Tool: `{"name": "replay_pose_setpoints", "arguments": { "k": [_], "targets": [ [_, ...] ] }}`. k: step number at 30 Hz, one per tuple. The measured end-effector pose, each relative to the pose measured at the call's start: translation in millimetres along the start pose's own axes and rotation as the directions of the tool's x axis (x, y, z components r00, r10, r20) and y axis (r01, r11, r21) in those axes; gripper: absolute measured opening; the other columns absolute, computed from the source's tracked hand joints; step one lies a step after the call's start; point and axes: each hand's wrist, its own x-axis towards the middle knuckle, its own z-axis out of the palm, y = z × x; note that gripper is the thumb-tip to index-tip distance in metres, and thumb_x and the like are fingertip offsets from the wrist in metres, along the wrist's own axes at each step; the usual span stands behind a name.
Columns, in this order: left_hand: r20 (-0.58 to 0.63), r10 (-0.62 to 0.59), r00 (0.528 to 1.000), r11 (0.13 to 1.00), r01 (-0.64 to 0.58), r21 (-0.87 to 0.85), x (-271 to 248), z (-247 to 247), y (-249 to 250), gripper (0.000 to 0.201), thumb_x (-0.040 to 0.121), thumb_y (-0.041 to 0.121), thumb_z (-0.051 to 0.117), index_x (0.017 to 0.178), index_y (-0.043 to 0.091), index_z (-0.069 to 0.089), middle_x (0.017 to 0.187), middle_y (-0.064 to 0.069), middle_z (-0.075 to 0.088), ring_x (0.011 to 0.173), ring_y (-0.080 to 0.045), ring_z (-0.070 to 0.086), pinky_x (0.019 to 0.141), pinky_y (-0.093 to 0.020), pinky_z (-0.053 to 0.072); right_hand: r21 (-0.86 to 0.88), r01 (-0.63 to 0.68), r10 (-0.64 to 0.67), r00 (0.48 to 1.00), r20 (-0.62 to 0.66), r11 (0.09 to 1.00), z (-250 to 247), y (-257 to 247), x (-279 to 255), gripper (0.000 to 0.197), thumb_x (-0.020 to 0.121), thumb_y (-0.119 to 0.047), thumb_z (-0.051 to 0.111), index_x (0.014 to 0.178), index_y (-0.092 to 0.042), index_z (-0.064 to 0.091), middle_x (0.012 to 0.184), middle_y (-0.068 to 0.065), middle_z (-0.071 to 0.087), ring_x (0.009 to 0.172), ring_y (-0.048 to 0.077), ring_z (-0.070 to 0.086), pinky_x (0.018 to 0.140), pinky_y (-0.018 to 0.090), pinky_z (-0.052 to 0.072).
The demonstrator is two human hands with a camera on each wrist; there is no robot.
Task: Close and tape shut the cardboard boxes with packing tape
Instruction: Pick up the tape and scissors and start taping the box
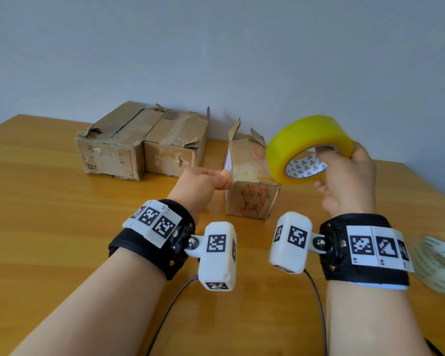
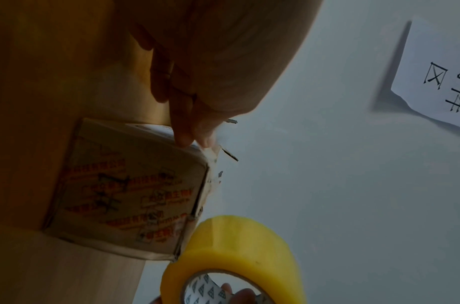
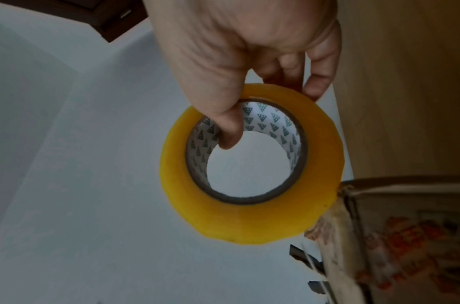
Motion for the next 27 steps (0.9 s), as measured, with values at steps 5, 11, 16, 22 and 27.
{"name": "replay_pose_setpoints", "arguments": {
  "k": [5,11,16,22,27],
  "targets": [
    [-0.001,0.014,1.0,0.999,-0.014,0.045,2.7,0.9,-2.1,0.02,0.096,0.033,0.062,0.088,0.015,0.069,0.09,0.006,0.068,0.085,-0.005,0.051,0.1,-0.04,0.039,0.107,-0.282,0.267,0.954,0.135,0.954,4.0,-2.1,1.9,0.029,0.095,-0.024,0.071,0.121,-0.031,0.063,0.128,0.009,0.067,0.11,0.037,0.068,0.076,0.057,0.06],
    [-0.005,0.036,0.999,0.997,-0.036,0.072,5.6,2.0,-3.8,0.022,0.099,0.033,0.059,0.103,0.013,0.066,0.089,0.007,0.068,0.087,-0.004,0.052,0.092,-0.036,0.039,0.186,-0.449,0.408,0.886,0.221,0.874,8.5,0.9,1.5,0.054,0.091,-0.041,0.073,0.136,-0.018,0.054,0.128,0.015,0.066,0.106,0.037,0.07,0.068,0.052,0.062],
    [0.028,0.046,0.999,0.99,-0.049,0.13,6.4,3.7,-4.3,0.027,0.1,0.038,0.053,0.11,0.014,0.062,0.093,0.005,0.067,0.087,-0.005,0.054,0.085,-0.032,0.038,0.204,-0.474,0.427,0.873,0.235,0.857,9.9,1.2,0.7,0.06,0.089,-0.043,0.074,0.138,-0.016,0.052,0.127,0.017,0.066,0.102,0.037,0.071,0.053,0.048,0.061],
    [0.031,0.022,0.999,0.987,-0.026,0.157,8.5,4.7,-8.2,0.03,0.1,0.042,0.052,0.12,0.02,0.054,0.097,0.003,0.061,0.088,-0.008,0.054,0.082,-0.032,0.041,0.202,-0.48,0.438,0.871,0.22,0.854,10.9,0.0,0.5,0.057,0.091,-0.04,0.073,0.137,-0.015,0.053,0.126,0.017,0.066,0.102,0.037,0.071,0.052,0.047,0.061],
    [-0.003,-0.003,1.0,0.986,0.003,0.168,9.2,4.8,-10.6,0.03,0.097,0.031,0.061,0.122,0.019,0.05,0.104,0.001,0.057,0.086,-0.01,0.05,0.067,-0.026,0.041,0.203,-0.482,0.44,0.87,0.221,0.852,10.2,0.7,1.1,0.053,0.092,-0.039,0.072,0.136,-0.015,0.054,0.124,0.017,0.067,0.102,0.037,0.07,0.05,0.046,0.061]
  ]
}}
